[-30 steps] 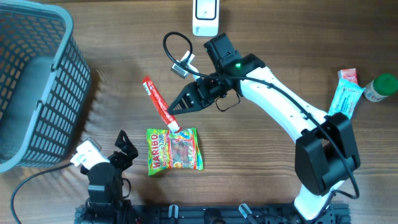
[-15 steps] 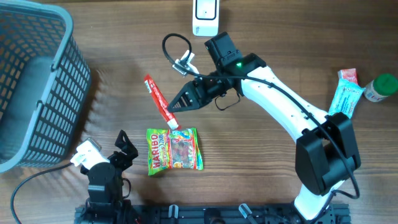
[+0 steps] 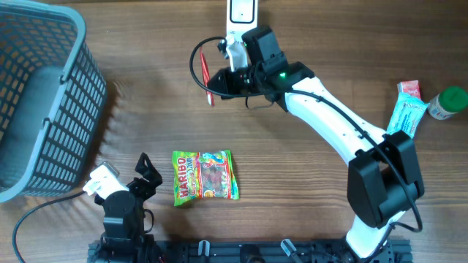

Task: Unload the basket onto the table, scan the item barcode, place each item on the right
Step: 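Lift the Nescafé stick and hold it up to the white scanner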

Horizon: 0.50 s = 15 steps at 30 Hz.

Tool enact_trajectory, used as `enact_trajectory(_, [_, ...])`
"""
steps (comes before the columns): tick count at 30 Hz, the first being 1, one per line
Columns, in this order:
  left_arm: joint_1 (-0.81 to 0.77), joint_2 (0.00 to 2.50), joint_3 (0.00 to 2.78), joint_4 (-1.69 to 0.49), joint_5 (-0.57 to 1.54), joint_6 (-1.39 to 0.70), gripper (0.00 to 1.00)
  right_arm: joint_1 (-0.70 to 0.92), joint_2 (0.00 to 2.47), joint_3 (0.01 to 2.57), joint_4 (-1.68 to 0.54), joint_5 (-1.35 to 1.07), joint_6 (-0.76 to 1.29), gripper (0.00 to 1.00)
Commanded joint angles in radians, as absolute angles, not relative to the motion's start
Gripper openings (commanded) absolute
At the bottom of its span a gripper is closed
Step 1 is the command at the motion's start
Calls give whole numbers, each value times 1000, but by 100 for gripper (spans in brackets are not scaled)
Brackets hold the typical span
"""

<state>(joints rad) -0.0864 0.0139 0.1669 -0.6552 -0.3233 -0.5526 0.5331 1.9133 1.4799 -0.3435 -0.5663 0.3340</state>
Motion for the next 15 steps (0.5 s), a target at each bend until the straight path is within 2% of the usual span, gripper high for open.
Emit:
enact_trajectory(1, [-83, 5, 167, -657, -322, -558, 100, 517, 1964, 1478, -264, -467, 342, 4])
enact_trajectory(8, [-83, 5, 167, -657, -322, -558, 100, 450, 2087, 1557, -141, -456, 377, 4])
enact_trajectory(12, [-83, 5, 167, -657, -322, -558, 100, 422, 2202, 1711, -151, -428, 385, 4])
enact_trajectory(15, [-83, 5, 167, -657, -322, -558, 100, 422, 2282, 1866, -207, -308, 422, 5])
